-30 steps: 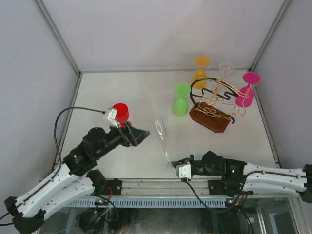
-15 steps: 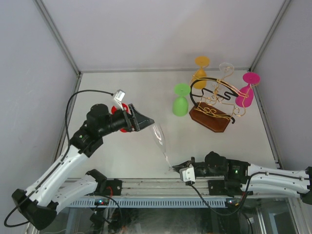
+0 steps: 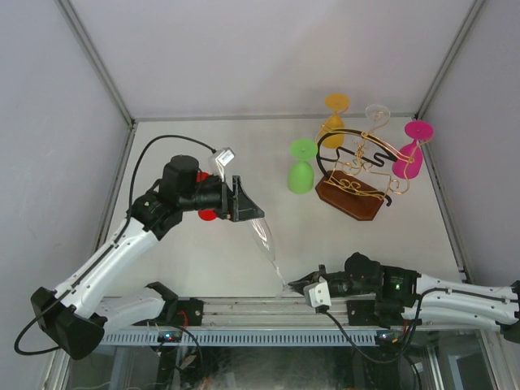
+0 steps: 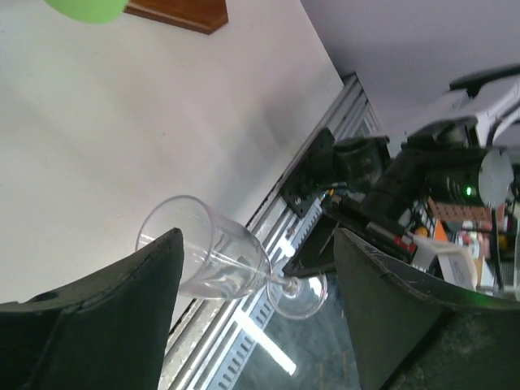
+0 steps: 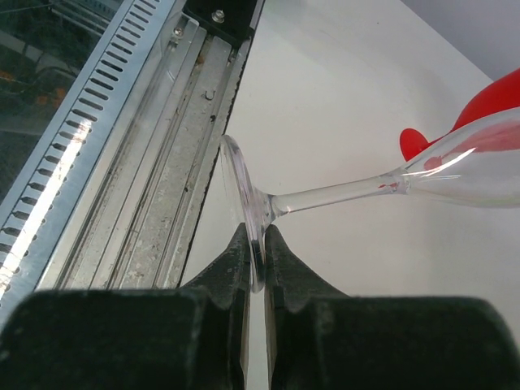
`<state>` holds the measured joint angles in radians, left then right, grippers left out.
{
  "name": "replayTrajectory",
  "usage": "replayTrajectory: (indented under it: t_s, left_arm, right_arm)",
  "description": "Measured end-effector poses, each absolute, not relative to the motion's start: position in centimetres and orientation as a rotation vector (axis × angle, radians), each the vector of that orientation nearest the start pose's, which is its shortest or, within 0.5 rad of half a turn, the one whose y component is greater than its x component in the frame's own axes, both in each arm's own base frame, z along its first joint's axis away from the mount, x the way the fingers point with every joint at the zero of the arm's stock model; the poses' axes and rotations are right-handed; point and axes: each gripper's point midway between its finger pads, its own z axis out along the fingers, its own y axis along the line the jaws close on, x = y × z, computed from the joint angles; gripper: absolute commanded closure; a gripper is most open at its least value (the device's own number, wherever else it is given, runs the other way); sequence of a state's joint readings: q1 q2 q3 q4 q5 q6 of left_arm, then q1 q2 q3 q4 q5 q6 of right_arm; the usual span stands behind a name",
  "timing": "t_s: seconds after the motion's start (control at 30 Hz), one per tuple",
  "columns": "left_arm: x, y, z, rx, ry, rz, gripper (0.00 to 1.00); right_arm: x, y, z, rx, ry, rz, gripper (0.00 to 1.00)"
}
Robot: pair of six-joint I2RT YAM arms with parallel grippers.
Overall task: Take the wine glass off the wine glass rack
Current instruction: Place the wine glass at the center of the board.
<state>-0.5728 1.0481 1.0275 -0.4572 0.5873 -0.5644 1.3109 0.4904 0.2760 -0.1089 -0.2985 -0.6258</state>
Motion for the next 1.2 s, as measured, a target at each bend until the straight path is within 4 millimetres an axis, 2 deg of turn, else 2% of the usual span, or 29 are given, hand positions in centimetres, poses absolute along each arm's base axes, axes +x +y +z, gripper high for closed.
replayTrajectory:
  t_s: [0.13,0.27,0.43,0.83,0.97,1.07,1.2]
  left_arm:
    - [17.7,-26.4,26.7,0.533,2.194,-1.327,0.37]
    - [17.0,-26.5,25.9,0.635,2.201,-1.359,0.39]
    - [15.5,-26.6,26.1,0.736,2.175,-1.428,0.39]
    - [14.4,-25.9,25.8,0.855,2.156,-1.413,0.53]
    - [13.8,-25.8,25.4,0.934,2.13,-1.368,0.58]
    - [13.1,-26.0,25.1,1.01,2.101,-1.331,0.69]
    - [12.8,-25.9,24.8,1.073,2.064,-1.276,0.98]
  right_arm:
    - [4.1,26.1,13.4,-1.711,0.925,0.739,1.0]
    - [3.5,25.7,13.8,-1.711,0.902,0.774,1.0]
    - [3.2,25.7,14.5,-1.696,0.865,0.788,1.0]
    - [3.0,25.7,14.2,-1.71,0.864,0.793,1.0]
    - [3.5,25.8,13.3,-1.715,0.878,0.769,1.0]
    - [3.6,25.7,12.3,-1.726,0.884,0.756,1.0]
    - [3.7,25.6,11.5,-1.748,0.881,0.739,1.0]
